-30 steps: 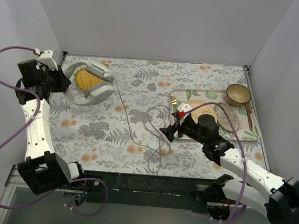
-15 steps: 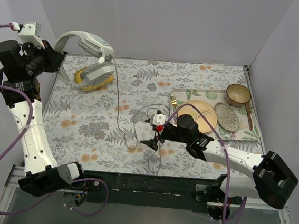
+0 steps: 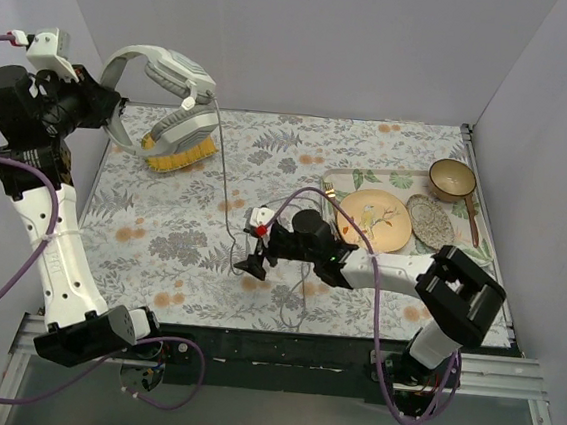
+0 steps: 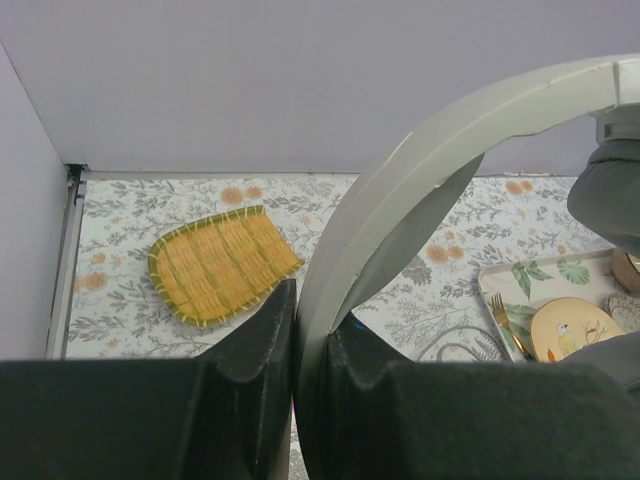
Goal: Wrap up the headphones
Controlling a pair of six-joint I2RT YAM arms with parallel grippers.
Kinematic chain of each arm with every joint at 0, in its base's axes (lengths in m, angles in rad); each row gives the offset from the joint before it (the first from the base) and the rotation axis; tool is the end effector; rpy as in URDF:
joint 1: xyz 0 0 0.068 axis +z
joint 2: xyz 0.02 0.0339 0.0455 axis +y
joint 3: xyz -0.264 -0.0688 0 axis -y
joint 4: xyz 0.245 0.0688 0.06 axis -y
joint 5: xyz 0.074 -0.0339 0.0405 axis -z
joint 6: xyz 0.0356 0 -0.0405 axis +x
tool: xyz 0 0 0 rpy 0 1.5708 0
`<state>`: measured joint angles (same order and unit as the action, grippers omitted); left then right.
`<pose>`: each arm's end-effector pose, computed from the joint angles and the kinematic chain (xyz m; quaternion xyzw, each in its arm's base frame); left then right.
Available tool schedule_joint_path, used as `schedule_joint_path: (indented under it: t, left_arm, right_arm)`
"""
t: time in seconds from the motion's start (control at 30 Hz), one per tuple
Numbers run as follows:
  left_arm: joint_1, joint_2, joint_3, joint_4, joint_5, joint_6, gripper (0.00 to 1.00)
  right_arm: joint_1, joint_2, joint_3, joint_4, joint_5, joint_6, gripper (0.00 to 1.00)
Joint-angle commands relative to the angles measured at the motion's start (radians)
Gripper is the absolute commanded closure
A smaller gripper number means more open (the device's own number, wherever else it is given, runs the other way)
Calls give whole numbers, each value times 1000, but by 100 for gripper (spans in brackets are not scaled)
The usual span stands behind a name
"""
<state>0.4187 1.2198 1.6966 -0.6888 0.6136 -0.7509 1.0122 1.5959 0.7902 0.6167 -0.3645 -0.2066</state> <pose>0.2095 0.0708 0.5055 -0.2512 0.7231 -0.3308 0.5519 0.1721 0.2992 0.2221 -0.5285 0.5554 0.3742 0.5218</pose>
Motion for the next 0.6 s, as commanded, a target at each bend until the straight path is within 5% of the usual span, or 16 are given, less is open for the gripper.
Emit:
schedule_joint_path:
  t: [0.0,0.27,0.57]
  left_arm:
    - [0,-11,89,20,38,-67,100]
    - [2,-5,110,32,31,-96,100]
    - [0,-2,103,63,60,-160,100]
  right_arm:
    - [22,87,96,106,32,91,6]
    - [29,211,87,245,-11,248,26]
    - [35,334,147,391,-42,435,33]
